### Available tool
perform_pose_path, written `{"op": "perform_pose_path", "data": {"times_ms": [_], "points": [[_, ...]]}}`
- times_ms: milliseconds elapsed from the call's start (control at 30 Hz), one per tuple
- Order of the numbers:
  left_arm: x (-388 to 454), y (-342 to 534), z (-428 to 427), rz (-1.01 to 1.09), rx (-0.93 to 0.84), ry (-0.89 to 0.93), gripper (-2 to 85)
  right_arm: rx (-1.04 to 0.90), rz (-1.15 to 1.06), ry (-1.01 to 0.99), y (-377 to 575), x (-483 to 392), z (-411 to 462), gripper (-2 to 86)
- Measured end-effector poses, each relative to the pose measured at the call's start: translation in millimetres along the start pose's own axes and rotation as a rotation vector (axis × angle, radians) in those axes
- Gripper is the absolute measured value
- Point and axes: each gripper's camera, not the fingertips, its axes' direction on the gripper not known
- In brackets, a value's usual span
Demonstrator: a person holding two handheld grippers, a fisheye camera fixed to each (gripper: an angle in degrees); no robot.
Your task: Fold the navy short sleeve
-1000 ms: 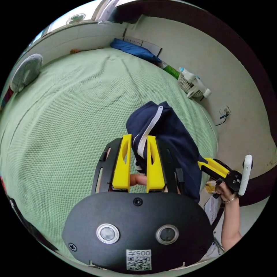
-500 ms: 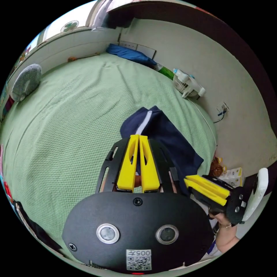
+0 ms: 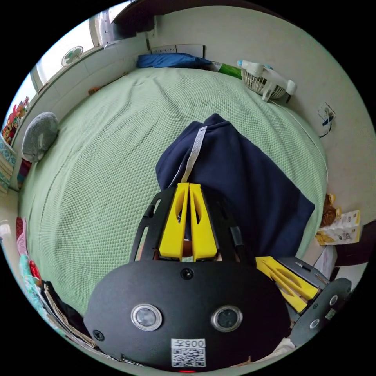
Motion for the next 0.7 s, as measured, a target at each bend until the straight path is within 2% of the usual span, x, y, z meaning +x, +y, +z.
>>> {"op": "perform_pose_path", "data": {"times_ms": [100,233,367,433,533,700], "points": [[-34,45,-37,-0.041,0.047,0.078,-0.2,-0.001,0.012,-0.008,-4,-11,-5,-1.0],[-69,124,-95,-0.050,0.103,-0.009,-0.2,0.008,0.012,0.013,-6,-31,-16,-1.0],[-129,250,-164,-0.191,0.107,-0.073,-0.2,0.066,-0.034,0.099,0,-64,-35,-1.0],[-153,320,-192,-0.268,0.104,-0.068,-0.2,0.079,0.010,0.141,6,-77,-60,-1.0],[-187,441,-234,-0.428,0.097,-0.125,-0.2,0.219,0.029,0.039,34,-125,-126,-1.0],[-225,639,-296,-0.754,0.109,-0.157,-0.2,0.305,-0.333,-0.183,77,-299,-203,-1.0]]}}
